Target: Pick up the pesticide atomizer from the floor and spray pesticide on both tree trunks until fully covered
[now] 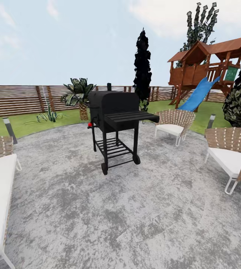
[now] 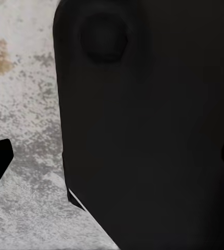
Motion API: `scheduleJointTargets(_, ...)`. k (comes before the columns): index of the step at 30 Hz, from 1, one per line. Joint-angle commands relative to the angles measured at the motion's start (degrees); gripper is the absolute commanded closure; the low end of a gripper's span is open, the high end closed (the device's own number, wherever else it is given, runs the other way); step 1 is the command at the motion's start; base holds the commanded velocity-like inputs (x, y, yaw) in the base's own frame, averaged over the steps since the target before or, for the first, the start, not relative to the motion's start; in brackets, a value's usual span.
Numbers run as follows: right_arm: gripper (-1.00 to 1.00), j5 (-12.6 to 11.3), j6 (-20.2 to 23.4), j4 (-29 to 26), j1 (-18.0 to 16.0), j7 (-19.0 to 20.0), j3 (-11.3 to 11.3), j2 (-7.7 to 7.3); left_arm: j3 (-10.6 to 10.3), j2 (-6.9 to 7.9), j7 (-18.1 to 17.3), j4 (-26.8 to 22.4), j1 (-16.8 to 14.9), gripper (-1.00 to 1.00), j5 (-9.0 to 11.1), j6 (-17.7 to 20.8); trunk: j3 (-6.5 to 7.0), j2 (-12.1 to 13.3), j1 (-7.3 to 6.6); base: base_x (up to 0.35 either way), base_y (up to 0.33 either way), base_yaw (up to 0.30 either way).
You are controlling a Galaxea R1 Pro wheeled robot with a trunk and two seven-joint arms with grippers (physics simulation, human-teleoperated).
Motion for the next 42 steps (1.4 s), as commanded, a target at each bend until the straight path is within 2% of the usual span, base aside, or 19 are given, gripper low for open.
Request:
scheduleJointTargets(1,-1.0,0.07,0.33,-0.12,-0.27,0.28,0.08,0.0,0.12,0.01,-0.09,0.18,-0.09,-1.0,0.06,-0.09,0.0,0.0,0.0,0.0,0.0,0.0)
scheduleJointTargets(5,-1.0,0.02,0.41,-0.16,-0.29,0.27,0.02,0.07,0.16,-0.06,-0.09,0.19,-0.08,-1.0,0.08,-0.09,0.0,0.0,0.0,0.0,0.0,0.0)
scheduleJointTargets(11,-1.0,0.02,0.26,-2.12,-1.87,0.28,-0.05,1.91,0.17,-0.48,-0.09,-0.14,-0.01,-1.0,0.08,-0.09,0.0,0.0,0.0,0.0,0.0,0.0)
scheduleJointTargets(20,-1.0,0.0,0.15,-4.95,-2.11,0.26,-0.12,2.09,0.07,-0.53,-0.12,-0.22,-0.01,-1.0,0.08,-0.18,0.0,0.0,0.0,0.0,0.0,0.0)
scheduleJointTargets(26,-1.0,-0.04,0.17,-5.53,-2.11,0.31,-0.3,2.1,-0.11,-0.52,-0.14,-0.26,-0.03,-1.0,0.16,-1.97,0.0,0.0,0.0,0.0,0.0,-0.01)
scheduleJointTargets(31,-1.0,-0.08,0.17,-5.61,-2.11,0.34,-0.35,2.03,-0.11,-0.54,-0.19,-0.26,-0.08,-1.0,0.17,-3.58,0.0,0.0,0.0,0.0,0.0,-0.193)
scheduleJointTargets(32,-1.0,-0.08,0.17,-5.62,-2.11,0.34,-0.35,2.03,-0.11,-0.59,-0.33,-0.26,-0.08,-1.0,0.17,-4.88,0.0,0.0,0.0,0.0,0.0,-0.244)
scheduleJointTargets(42,-1.0,-0.12,0.18,-5.63,-2.11,0.43,-0.36,2.02,0.05,-0.73,-0.7,-0.3,-0.18,-1.0,0.21,-4.85,0.0,0.0,0.0,0.0,0.0,-0.262)
